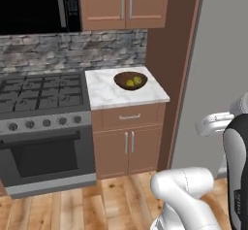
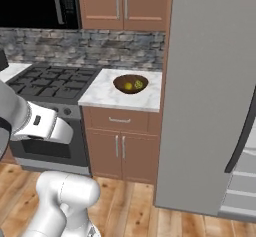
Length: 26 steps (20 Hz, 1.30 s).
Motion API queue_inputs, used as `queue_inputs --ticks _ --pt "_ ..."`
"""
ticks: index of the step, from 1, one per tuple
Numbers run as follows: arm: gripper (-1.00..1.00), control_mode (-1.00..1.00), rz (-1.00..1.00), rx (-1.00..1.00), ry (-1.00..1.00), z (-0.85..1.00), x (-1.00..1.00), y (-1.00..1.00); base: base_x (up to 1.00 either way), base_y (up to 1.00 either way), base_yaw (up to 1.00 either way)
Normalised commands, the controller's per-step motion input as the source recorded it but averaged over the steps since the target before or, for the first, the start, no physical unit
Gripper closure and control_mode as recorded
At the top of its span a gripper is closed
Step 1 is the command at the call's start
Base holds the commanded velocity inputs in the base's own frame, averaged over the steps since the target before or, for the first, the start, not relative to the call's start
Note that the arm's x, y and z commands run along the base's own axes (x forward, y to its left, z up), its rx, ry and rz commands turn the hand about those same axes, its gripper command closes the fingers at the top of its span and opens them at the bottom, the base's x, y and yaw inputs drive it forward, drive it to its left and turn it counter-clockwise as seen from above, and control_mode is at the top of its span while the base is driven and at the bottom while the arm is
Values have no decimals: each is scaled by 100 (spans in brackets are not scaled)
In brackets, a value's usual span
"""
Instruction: Take the lemon, broccoli, and fish from the freezer and place them in the bowl on the counter.
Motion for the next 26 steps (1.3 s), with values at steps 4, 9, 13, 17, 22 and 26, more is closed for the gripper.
queue_inputs --ticks 4,9,13,17,22,26 --pt "-100 100 0 0 0 0 0 0 30 -82 0" --pt "-100 100 0 0 0 0 0 0 60 -60 1" --pt "-100 100 0 0 0 0 0 0 34 -69 2" --pt "-100 100 0 0 0 0 0 0 19 -74 0" --pt "-100 100 0 0 0 0 0 0 14 -74 0" --pt "-100 100 0 0 0 0 0 0 24 -65 0"
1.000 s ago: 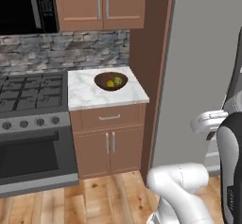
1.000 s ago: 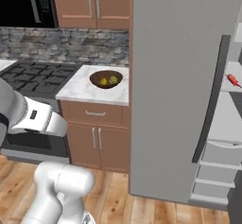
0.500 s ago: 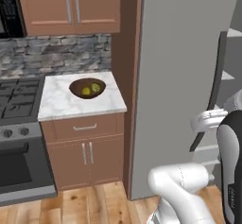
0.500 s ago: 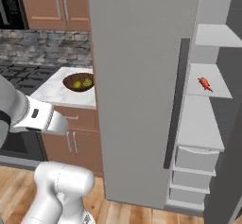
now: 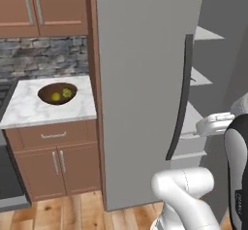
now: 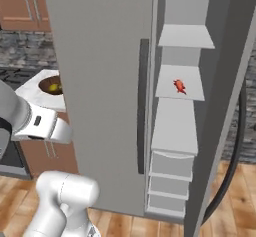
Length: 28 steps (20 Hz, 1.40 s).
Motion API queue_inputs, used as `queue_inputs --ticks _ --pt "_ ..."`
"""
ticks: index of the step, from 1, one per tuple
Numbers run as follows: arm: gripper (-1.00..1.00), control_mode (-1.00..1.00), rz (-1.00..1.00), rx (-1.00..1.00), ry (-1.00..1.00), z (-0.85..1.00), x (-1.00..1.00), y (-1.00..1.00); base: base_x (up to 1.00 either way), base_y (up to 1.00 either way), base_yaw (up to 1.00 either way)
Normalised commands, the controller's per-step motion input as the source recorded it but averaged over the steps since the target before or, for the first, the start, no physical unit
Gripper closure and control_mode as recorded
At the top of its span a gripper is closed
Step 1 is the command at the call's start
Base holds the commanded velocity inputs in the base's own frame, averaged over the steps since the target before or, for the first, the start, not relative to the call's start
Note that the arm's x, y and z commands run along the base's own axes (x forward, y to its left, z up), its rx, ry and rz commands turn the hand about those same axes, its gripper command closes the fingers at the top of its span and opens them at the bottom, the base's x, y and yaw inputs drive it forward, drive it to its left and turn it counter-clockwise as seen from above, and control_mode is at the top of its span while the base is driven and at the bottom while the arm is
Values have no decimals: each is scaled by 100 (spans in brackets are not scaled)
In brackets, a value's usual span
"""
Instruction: Take the lemon, broccoli, and fish from the freezer and place them in the bowl on the counter.
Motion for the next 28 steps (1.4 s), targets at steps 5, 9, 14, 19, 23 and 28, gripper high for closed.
queue_inputs --ticks 5,9,14,19,23,28 --pt "-100 100 0 0 0 0 0 0 46 -49 0" --pt "-100 100 0 0 0 0 0 0 44 -42 0" --pt "-100 100 0 0 0 0 0 0 44 -45 0" --pt "-100 100 0 0 0 0 0 0 40 -49 0" --pt "-100 100 0 0 0 0 0 0 45 -47 0" --pt "-100 100 0 0 0 0 0 0 44 -33 0"
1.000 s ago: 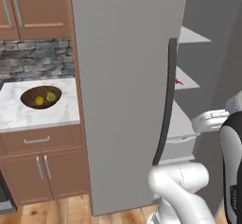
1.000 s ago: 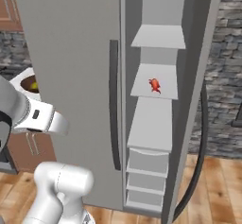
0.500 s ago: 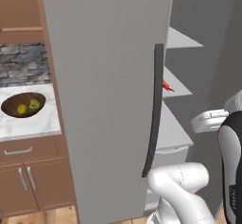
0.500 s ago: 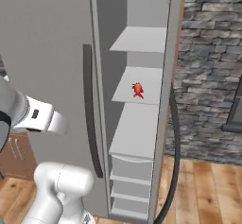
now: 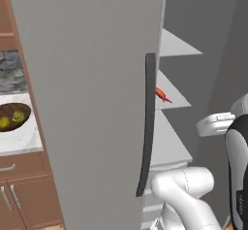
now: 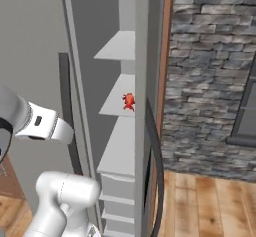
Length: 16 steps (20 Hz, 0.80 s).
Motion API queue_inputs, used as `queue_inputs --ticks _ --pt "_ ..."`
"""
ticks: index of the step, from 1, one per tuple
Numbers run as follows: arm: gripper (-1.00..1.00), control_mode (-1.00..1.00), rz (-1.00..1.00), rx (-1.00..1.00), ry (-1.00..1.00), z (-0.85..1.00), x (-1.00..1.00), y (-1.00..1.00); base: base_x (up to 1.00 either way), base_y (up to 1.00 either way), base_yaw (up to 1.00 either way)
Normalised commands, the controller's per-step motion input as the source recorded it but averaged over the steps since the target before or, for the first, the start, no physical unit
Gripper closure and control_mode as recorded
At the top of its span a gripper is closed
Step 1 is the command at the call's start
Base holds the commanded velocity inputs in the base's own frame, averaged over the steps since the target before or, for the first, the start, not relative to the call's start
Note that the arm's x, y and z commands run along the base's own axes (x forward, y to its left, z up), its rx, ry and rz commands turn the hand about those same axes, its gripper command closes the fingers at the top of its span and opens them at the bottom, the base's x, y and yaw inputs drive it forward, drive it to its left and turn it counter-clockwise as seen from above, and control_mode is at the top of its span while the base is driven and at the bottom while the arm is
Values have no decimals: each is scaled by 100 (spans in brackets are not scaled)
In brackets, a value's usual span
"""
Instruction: Take the lemon, broccoli, and fish from the freezer and place them in the bowl on the counter.
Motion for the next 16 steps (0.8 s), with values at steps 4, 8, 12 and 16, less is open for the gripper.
queue_inputs --ticks 4,8,12,16 --pt "-100 100 0 0 0 0 0 0 60 -29 1" --pt "-100 100 0 0 0 0 0 0 56 -22 2" --pt "-100 100 0 0 0 0 0 0 37 -27 4" --pt "-100 100 0 0 0 0 0 0 29 -32 4"
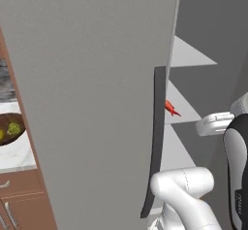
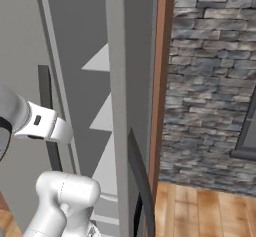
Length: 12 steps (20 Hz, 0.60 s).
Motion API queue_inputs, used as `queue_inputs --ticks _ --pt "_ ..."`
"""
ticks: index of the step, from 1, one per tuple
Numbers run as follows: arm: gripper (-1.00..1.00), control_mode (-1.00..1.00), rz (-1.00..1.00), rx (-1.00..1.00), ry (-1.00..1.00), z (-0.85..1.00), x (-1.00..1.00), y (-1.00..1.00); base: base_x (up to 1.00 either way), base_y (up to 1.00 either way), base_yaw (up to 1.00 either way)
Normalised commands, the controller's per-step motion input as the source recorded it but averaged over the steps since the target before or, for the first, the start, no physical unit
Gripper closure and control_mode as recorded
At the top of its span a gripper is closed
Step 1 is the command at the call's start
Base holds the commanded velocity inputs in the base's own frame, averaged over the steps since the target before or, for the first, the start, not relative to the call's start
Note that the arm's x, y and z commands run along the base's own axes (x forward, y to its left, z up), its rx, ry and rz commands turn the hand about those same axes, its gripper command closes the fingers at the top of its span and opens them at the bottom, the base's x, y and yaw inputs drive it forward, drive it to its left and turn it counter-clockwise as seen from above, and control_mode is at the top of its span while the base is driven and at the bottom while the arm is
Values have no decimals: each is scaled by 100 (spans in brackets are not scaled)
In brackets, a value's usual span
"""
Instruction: Take the lemon, broccoli, and fish from the freezer and place them in the bowl on the counter.
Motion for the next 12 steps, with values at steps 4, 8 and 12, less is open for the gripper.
queue_inputs --ticks 4,8,12 --pt "-100 100 0 0 0 0 0 0 17 -47 4" --pt "-100 100 0 0 0 0 0 0 6 -39 1" --pt "-100 -100 0 0 0 -1 5 -23 3 -23 0"
